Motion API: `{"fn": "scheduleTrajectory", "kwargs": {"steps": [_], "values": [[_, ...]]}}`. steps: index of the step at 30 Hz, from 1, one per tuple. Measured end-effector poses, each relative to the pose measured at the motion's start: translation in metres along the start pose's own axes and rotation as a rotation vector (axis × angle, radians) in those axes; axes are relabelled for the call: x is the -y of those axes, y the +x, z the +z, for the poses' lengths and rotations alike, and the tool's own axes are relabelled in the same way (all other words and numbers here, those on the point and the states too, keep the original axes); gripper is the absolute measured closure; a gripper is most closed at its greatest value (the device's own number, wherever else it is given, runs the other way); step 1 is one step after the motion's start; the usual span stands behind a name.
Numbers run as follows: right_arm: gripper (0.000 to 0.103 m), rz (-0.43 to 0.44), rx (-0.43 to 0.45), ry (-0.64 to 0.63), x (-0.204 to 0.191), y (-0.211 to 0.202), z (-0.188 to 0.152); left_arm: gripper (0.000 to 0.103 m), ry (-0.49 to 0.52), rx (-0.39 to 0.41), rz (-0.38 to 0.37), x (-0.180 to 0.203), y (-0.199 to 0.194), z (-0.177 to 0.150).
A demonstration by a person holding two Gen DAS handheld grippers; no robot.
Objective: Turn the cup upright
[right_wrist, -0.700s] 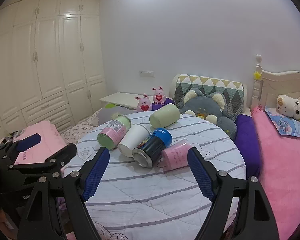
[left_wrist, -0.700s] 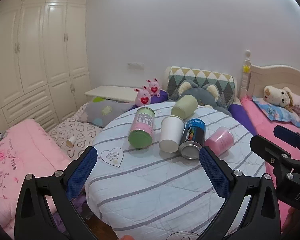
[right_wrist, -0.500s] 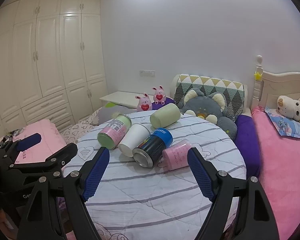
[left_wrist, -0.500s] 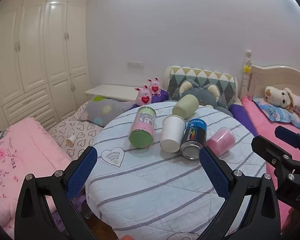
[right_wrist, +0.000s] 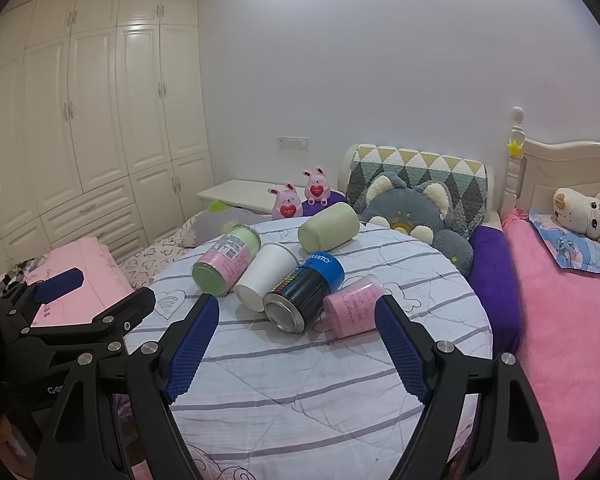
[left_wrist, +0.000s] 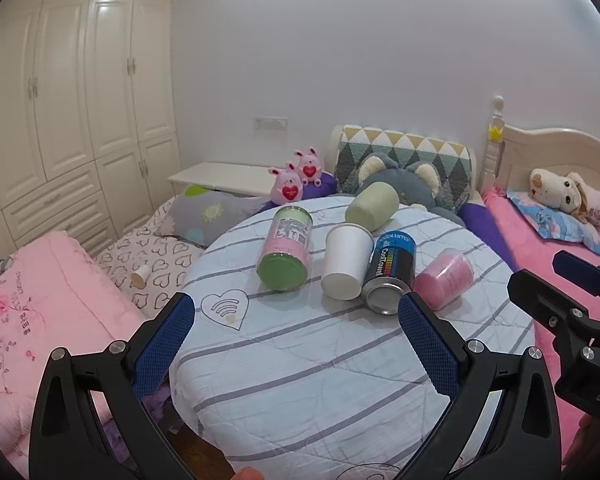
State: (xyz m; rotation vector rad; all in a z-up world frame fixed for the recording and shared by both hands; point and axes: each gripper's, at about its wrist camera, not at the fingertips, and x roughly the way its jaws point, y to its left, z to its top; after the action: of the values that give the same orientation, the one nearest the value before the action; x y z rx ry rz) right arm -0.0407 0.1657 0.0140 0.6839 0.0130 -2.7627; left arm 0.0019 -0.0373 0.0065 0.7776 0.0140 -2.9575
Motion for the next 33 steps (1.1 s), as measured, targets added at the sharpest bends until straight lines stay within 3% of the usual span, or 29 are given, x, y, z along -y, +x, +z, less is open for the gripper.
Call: {"fn": "scheduleTrajectory", "kwargs": {"steps": [33], "values": [[0.021, -0.002, 0.015, -0.002, -0.0047, -0.0025, 0.0006, 0.000, 0.012, -0.002, -0.007, 0.0017, 0.0000, -0.0013]]}}
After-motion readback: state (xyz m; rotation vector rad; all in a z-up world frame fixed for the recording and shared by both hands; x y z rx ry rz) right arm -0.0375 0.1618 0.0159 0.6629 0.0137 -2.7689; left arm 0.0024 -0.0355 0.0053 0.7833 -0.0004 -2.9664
